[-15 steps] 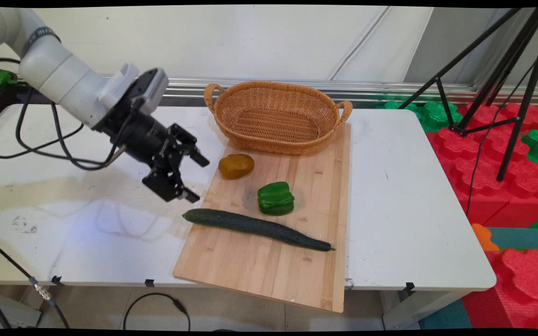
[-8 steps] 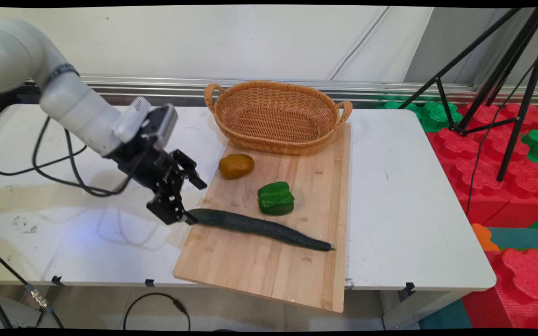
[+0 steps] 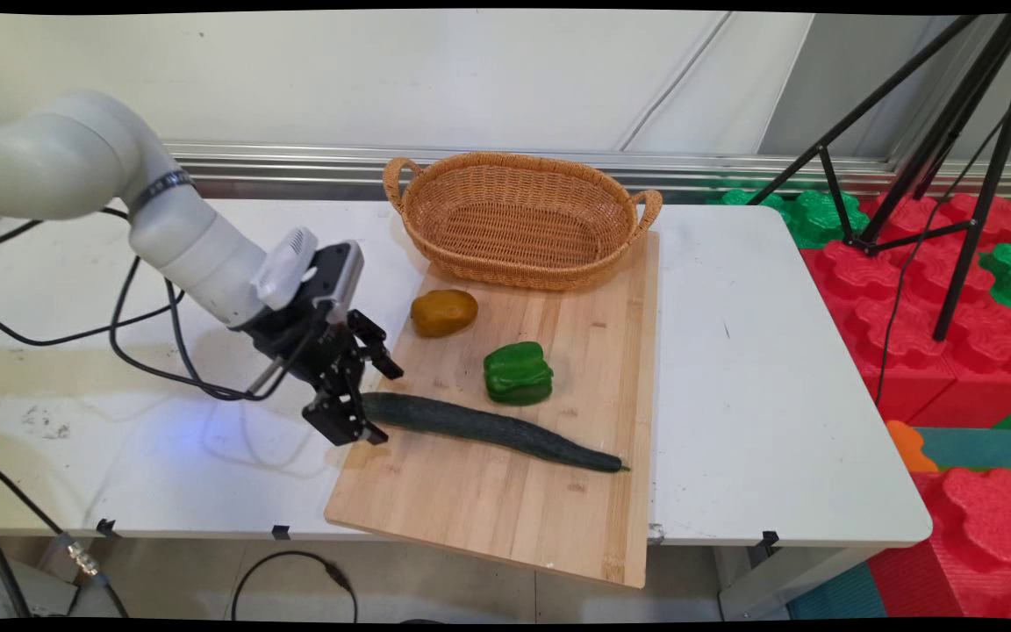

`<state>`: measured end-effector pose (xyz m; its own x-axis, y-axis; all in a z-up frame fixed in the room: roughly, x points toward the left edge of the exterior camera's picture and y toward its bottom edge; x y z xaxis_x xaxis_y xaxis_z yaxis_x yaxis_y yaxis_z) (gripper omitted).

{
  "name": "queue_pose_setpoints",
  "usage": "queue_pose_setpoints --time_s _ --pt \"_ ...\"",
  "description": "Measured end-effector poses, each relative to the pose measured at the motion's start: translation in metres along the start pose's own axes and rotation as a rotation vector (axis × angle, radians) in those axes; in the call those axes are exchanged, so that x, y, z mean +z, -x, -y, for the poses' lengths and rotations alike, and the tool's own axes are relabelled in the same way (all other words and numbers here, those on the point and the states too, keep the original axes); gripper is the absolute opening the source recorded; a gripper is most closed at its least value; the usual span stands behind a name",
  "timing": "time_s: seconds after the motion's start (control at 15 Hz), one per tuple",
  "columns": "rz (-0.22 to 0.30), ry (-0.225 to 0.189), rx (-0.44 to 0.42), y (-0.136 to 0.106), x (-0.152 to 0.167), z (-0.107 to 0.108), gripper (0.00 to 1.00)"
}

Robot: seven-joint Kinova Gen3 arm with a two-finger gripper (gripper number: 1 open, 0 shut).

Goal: Pick up the cucumber from the cutting board, then place the picked object in the vegetable basket

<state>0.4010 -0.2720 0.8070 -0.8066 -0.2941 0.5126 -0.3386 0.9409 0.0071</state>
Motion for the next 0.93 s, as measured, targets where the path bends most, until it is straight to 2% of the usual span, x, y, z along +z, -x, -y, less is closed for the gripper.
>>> queue_pose_setpoints --time_s 0.4,0.47,0.93 --pt "-0.004 -0.014 0.015 0.0 0.02 0.002 1.0" --pt "-0.006 -0.016 0.018 0.0 0.02 0.002 0.0" --pt "-0.008 -0.007 0.052 0.001 0.017 0.002 0.0"
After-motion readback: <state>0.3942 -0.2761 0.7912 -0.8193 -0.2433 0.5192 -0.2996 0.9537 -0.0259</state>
